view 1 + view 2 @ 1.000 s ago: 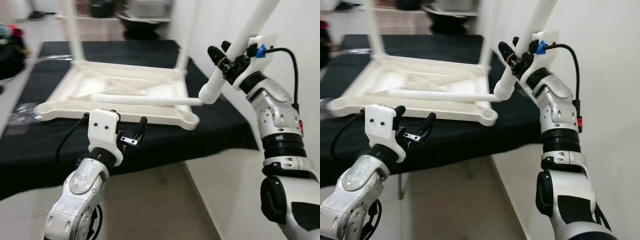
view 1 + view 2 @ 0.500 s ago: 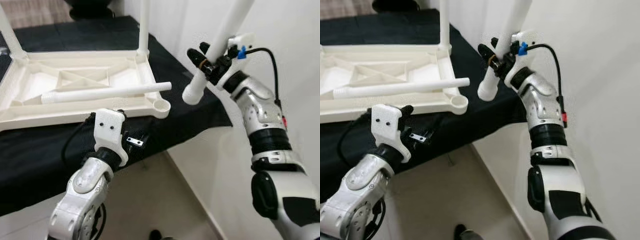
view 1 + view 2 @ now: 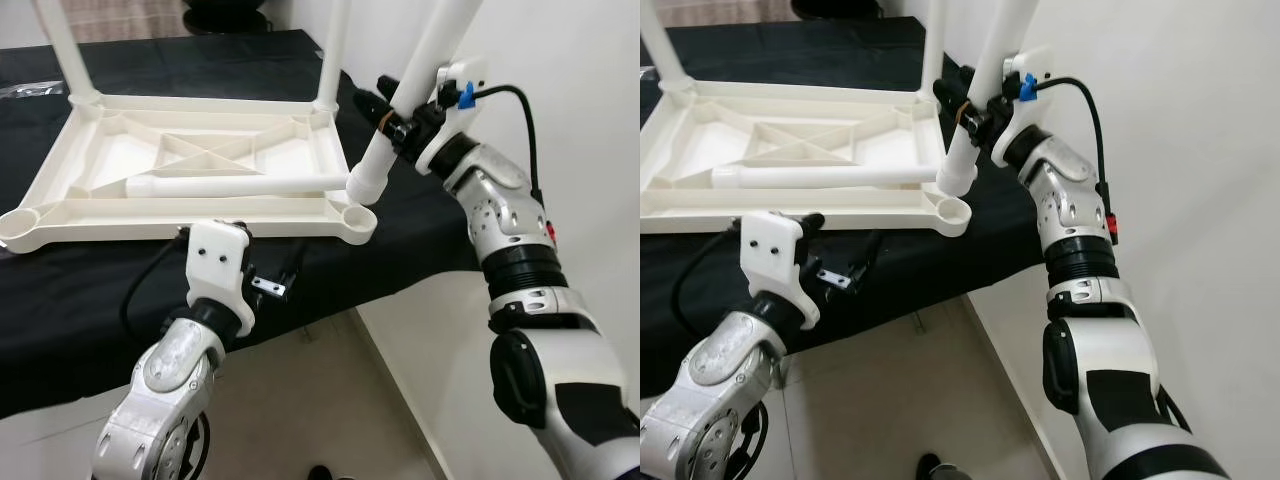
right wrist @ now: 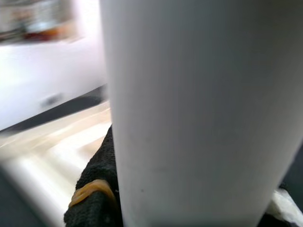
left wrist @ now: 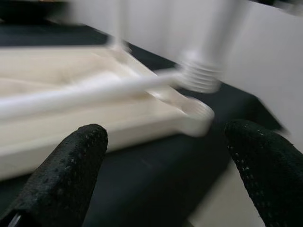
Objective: Building children table
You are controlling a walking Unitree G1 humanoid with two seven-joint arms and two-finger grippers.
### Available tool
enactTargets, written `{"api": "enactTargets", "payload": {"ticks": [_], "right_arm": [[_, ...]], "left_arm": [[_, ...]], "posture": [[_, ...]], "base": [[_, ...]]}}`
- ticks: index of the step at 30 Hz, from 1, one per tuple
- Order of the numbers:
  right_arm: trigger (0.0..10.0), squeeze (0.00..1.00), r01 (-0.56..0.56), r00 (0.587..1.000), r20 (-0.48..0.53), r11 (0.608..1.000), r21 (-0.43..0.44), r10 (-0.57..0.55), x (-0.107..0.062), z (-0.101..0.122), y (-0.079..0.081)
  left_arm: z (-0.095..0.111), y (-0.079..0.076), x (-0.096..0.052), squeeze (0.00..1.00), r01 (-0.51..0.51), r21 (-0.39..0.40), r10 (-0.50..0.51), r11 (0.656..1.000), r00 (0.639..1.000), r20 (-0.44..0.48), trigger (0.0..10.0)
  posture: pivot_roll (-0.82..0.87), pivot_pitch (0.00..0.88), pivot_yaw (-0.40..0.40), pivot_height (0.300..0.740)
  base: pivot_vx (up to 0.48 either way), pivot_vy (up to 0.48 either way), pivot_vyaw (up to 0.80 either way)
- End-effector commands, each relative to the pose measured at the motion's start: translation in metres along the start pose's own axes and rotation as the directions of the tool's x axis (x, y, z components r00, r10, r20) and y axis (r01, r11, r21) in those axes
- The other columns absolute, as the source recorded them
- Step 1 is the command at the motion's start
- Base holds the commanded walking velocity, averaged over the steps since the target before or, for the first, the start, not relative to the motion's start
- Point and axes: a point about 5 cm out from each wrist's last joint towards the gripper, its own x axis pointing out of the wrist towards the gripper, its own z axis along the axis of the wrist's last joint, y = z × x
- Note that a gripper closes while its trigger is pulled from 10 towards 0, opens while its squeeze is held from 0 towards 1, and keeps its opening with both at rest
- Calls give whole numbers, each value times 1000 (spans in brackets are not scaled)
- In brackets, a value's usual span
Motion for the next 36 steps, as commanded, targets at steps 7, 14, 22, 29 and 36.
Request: {"api": "enactTargets", "payload": {"ticks": [7, 14, 22, 29, 36], "right_arm": [[10000, 0, -244, 968, 66, 969, 42, 241, 1, 20, 6], [10000, 0, -30, 997, 72, 998, 49, 26, 6, 19, -7], [10000, 0, -22, 997, 76, 997, 69, 16, 5, 14, -6], [10000, 0, -6, 996, 91, 999, 49, 1, 10, 19, -6], [10000, 0, -108, 988, 117, 991, 77, 99, 16, 27, 2]], "left_arm": [[-1, -25, -6, 0, 87, -100, -88, 991, 996, 0, 10000], [11, -7, 1, 0, -39, -22, 40, 999, 997, 59, 10000], [17, 21, 2, 0, -185, -56, 189, 981, 979, 83, 10000], [19, 23, 1, 0, -202, -60, 207, 978, 974, 93, 10000], [18, 12, -1, 0, -175, -84, 182, 981, 979, 91, 10000]], "posture": [[46, 240, -115, 740], [46, 240, -115, 740], [43, 227, -116, 740], [41, 227, -122, 740], [40, 228, -128, 740]], "base": [[0, 0, 0], [0, -59, 0], [107, -143, 0], [0, 0, 0], [0, 0, 0]]}}
